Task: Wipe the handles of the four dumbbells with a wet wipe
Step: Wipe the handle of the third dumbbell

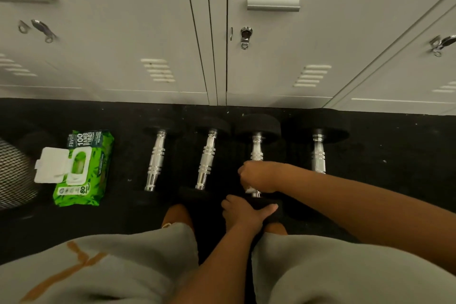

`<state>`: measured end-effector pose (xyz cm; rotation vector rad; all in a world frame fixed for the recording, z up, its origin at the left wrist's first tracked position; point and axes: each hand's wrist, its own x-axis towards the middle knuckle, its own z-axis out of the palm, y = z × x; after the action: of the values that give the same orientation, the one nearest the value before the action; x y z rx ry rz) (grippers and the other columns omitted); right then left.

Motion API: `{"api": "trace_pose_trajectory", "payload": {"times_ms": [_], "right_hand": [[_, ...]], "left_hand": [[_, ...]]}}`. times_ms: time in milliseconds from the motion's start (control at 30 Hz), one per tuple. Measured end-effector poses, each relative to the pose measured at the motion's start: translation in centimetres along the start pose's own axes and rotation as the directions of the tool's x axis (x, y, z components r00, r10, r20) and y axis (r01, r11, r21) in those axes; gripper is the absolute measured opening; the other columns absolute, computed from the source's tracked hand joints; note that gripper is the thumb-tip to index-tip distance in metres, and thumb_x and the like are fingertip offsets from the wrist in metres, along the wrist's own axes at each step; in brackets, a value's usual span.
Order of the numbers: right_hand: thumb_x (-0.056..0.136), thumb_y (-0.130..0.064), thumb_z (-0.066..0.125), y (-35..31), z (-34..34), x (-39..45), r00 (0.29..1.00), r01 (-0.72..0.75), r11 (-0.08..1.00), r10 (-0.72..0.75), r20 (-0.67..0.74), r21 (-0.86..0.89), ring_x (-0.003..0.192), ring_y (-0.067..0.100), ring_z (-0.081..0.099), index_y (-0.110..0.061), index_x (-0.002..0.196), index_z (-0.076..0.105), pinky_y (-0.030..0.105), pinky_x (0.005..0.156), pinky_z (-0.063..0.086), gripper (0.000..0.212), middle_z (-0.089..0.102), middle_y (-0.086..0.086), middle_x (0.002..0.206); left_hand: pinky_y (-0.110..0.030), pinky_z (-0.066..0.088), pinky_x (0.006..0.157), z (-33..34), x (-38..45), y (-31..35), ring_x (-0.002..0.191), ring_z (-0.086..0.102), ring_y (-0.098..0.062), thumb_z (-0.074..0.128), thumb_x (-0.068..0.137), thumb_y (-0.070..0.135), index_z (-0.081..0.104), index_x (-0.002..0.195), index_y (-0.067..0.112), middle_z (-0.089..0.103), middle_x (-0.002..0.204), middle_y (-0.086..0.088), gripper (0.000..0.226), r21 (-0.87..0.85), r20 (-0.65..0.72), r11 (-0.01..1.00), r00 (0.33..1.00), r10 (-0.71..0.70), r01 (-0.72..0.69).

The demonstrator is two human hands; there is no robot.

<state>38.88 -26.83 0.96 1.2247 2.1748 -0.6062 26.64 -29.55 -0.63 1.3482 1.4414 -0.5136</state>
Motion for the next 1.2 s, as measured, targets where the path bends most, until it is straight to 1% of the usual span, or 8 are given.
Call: {"api": "trace_pose_trajectory", "payload": {"times_ms": [167, 333, 533, 700, 867, 967, 1100, 1200], "right_hand": [[0.094, -0.010, 0.046, 0.5, 0.0, -0.3, 0.999, 0.008, 0.997, -0.010, 0.034, 0.078, 0.112, 0.026, 0.055, -0.007, 0.116, 0.063, 0.033, 0.095, 0.046, 0.028, 0.058, 0.009, 0.122], [0.095, -0.012, 0.045, -0.3, -0.1, -0.3, 0.996, 0.043, 0.999, -0.046, 0.074, 0.032, 0.114, 0.024, 0.054, -0.006, 0.115, 0.062, 0.029, 0.094, 0.044, 0.027, 0.057, 0.009, 0.121], [0.097, -0.015, 0.042, -0.7, -0.3, -0.6, 0.999, 0.046, 0.998, -0.046, 0.015, -0.035, 0.114, 0.022, 0.051, -0.007, 0.119, 0.059, 0.026, 0.091, 0.039, 0.029, 0.056, 0.008, 0.123], [0.095, -0.010, 0.042, 0.3, -0.1, -1.5, 0.997, 0.007, 1.000, -0.005, -0.079, 0.030, 0.114, 0.020, 0.049, -0.011, 0.118, 0.060, 0.026, 0.094, 0.038, 0.029, 0.057, 0.006, 0.120], [0.095, -0.010, 0.044, -0.2, 0.6, -1.9, 0.999, 0.026, 0.986, -0.020, -0.042, 0.162, 0.114, 0.021, 0.047, -0.013, 0.124, 0.059, 0.026, 0.094, 0.040, 0.033, 0.050, 0.006, 0.123], [0.096, -0.011, 0.042, 0.1, 0.7, -1.8, 0.993, 0.016, 0.994, -0.004, -0.114, 0.108, 0.113, 0.020, 0.047, -0.015, 0.122, 0.060, 0.023, 0.091, 0.037, 0.032, 0.053, 0.006, 0.122], [0.097, -0.014, 0.042, -1.0, 0.7, -1.4, 0.998, 0.036, 0.998, -0.034, -0.052, 0.053, 0.112, 0.019, 0.045, -0.012, 0.118, 0.061, 0.025, 0.091, 0.037, 0.028, 0.049, 0.005, 0.125], [0.096, -0.012, 0.043, 0.5, 0.2, -1.5, 0.994, -0.047, 0.996, 0.054, -0.097, 0.072, 0.113, 0.021, 0.045, -0.012, 0.119, 0.061, 0.027, 0.095, 0.041, 0.029, 0.047, 0.006, 0.127]], "left_hand": [[-0.042, 0.031, 0.114, 0.8, 0.1, 0.4, 0.142, 0.023, -0.031, 0.082, 0.065, 0.046, 0.007, 0.147, 0.002, 0.018, 0.153, -0.016, 0.120, -0.129, 0.017, 0.991, 0.999, -0.029, 0.031], [-0.043, 0.031, 0.114, 0.8, 0.2, 0.5, 0.142, 0.022, -0.031, 0.084, 0.063, 0.046, 0.007, 0.146, 0.003, 0.018, 0.153, -0.016, 0.122, -0.106, 0.024, 0.994, 0.999, -0.030, 0.033], [-0.044, 0.033, 0.113, 0.6, 0.3, 0.4, 0.142, 0.023, -0.032, 0.084, 0.063, 0.047, 0.006, 0.147, 0.004, 0.016, 0.153, -0.017, 0.122, -0.095, 0.044, 0.995, 0.999, -0.021, 0.025], [-0.044, 0.031, 0.114, 0.7, 0.3, 0.3, 0.142, 0.022, -0.032, 0.084, 0.063, 0.046, 0.007, 0.146, 0.003, 0.017, 0.153, -0.016, 0.121, -0.086, 0.035, 0.996, 0.999, -0.008, 0.011], [-0.044, 0.030, 0.115, 0.5, 0.2, 0.4, 0.143, 0.020, -0.032, 0.084, 0.064, 0.045, 0.005, 0.147, 0.003, 0.015, 0.154, -0.016, 0.123, -0.098, 0.041, 0.995, 0.999, -0.004, 0.008], [-0.043, 0.031, 0.114, 0.5, 0.2, 0.4, 0.142, 0.021, -0.032, 0.084, 0.064, 0.046, 0.004, 0.147, 0.003, 0.015, 0.153, -0.016, 0.122, -0.092, 0.046, 0.996, 0.999, 0.002, 0.002], [-0.041, 0.034, 0.112, 0.3, 0.2, 0.3, 0.141, 0.024, -0.032, 0.083, 0.065, 0.045, 0.007, 0.146, 0.005, 0.018, 0.152, -0.016, 0.118, -0.097, 0.061, 0.995, 0.998, 0.003, 0.003], [-0.041, 0.031, 0.114, 0.2, 0.1, 0.4, 0.142, 0.021, -0.031, 0.083, 0.065, 0.045, 0.005, 0.147, 0.004, 0.016, 0.153, -0.016, 0.120, -0.092, 0.055, 0.996, 0.998, 0.006, -0.001]]}}
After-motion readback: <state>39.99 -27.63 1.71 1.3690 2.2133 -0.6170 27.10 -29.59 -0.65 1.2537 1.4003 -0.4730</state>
